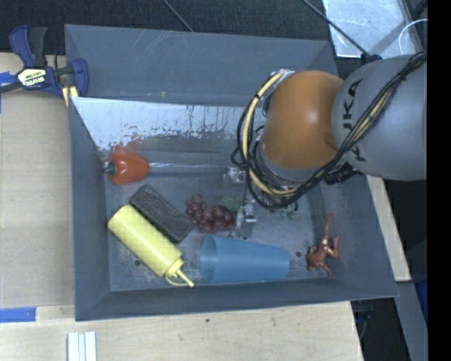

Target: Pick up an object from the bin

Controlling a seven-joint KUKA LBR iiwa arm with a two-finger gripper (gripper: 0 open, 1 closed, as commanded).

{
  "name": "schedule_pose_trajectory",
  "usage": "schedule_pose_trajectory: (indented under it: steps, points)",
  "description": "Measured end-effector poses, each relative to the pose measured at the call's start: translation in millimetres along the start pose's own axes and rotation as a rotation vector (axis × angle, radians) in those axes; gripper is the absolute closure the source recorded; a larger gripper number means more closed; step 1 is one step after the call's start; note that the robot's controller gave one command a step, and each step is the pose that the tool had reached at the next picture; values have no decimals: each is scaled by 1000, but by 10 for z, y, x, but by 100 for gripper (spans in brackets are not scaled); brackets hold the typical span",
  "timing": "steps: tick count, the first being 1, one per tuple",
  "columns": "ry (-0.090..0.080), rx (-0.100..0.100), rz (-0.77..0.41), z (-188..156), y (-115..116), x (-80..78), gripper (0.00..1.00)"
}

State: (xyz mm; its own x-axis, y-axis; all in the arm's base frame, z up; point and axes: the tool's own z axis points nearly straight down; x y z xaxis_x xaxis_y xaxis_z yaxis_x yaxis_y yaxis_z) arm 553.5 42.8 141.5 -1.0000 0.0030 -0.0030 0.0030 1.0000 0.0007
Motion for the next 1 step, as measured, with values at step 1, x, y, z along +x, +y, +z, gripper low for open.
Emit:
schedule_pose_trajectory:
  steps: [1]
  points:
    - [0,0,0,0,0,0,0]
